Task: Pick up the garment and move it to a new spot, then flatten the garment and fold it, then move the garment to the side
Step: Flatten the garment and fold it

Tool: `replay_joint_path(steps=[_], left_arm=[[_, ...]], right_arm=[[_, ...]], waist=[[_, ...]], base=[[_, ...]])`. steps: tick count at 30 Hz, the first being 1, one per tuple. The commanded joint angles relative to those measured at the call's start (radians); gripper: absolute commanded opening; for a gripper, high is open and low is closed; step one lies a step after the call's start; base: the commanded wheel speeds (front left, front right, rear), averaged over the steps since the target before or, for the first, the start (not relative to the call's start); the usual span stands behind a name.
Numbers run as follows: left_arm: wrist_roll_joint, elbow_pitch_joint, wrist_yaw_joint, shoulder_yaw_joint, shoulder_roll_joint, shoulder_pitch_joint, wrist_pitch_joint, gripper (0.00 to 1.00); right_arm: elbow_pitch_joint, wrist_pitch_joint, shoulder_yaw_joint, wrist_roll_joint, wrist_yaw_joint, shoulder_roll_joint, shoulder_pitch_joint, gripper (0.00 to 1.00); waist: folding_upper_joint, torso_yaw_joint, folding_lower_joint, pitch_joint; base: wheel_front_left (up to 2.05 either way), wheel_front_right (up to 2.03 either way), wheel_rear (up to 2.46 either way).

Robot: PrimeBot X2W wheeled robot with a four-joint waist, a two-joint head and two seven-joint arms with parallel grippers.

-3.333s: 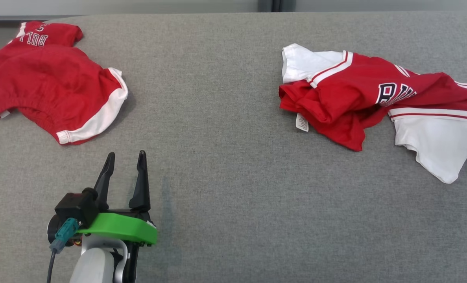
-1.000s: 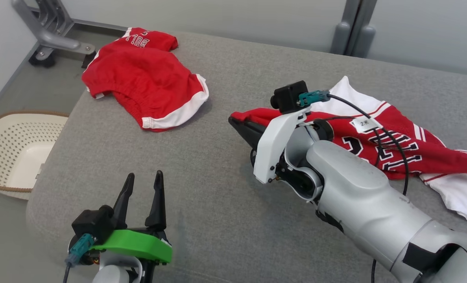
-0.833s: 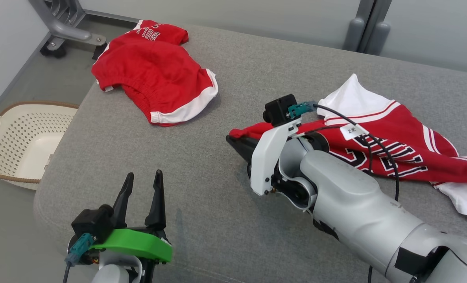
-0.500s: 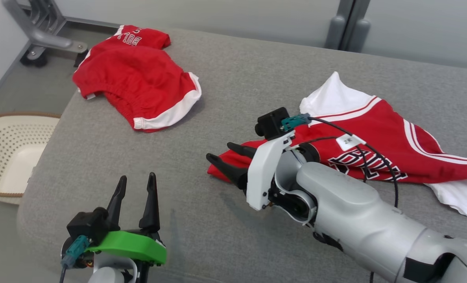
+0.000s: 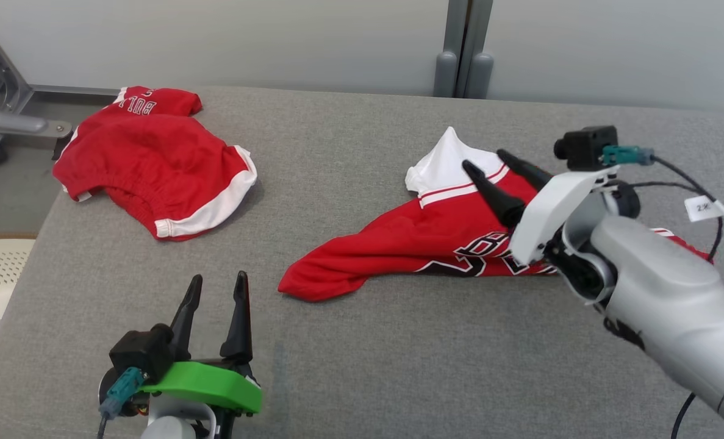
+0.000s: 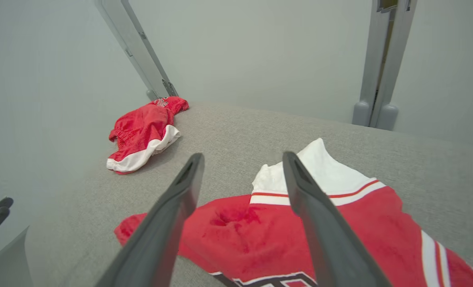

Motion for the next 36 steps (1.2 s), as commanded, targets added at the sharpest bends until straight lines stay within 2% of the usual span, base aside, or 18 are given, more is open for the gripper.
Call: replay_joint_path(steps=[1, 11, 17, 22, 24, 25, 31, 36], left_arm=[[-0.011, -0.003, 0.000, -0.003, 0.004, -0.020, -0.001, 1.00], [-0.038, -0.024, 0.012, -0.018, 0.004, -0.059, -0.001, 1.00], [-0.055, -0.035, 0.023, -0.035, 0.004, -0.080, -0.001, 1.00], [-0.061, -0.042, 0.029, -0.038, 0.004, -0.091, -0.001, 1.00], [-0.062, -0.042, 0.030, -0.037, 0.004, -0.092, -0.001, 1.00], [-0.062, -0.042, 0.031, -0.037, 0.004, -0.093, -0.001, 1.00], [-0.063, -0.041, 0.032, -0.040, 0.004, -0.100, -0.001, 1.00], [-0.066, -0.049, 0.030, -0.046, 0.004, -0.108, -0.001, 1.00]], right_arm=[[0.042, 0.012, -0.006, -0.018, 0.000, -0.014, -0.034, 1.00], [0.395, 0.190, 0.024, -0.107, 0.000, -0.054, -0.197, 1.00], [0.523, 0.336, 0.011, -0.061, 0.000, -0.039, -0.218, 1.00], [0.554, 0.399, 0.018, -0.048, 0.000, -0.041, -0.232, 1.00], [0.554, 0.405, 0.022, -0.046, 0.000, -0.040, -0.231, 0.45], [0.549, 0.408, 0.026, -0.046, 0.000, -0.038, -0.227, 0.00], [0.531, 0.310, 0.027, -0.065, 0.000, -0.051, -0.277, 0.00], [0.520, 0.209, -0.024, -0.026, -0.001, -0.066, -0.347, 0.00]], waist=[[-0.0001, 0.038, 0.0000, 0.037], [-0.0001, 0.144, 0.0000, 0.156], [-0.0001, 0.171, 0.0000, 0.207], [-0.0001, 0.178, 0.0000, 0.228], [-0.0001, 0.177, 0.0000, 0.231], [-0.0001, 0.176, 0.0000, 0.232], [-0.0001, 0.166, 0.0000, 0.236], [-0.0001, 0.162, 0.0000, 0.258]], base=[[0.00, 0.00, 0.00], [0.00, 0.00, 0.00], [0.00, 0.00, 0.00], [0.00, 0.00, 0.00], [0.00, 0.00, 0.00], [0.00, 0.00, 0.00], [0.00, 0.00, 0.00], [0.00, 0.00, 0.00]])
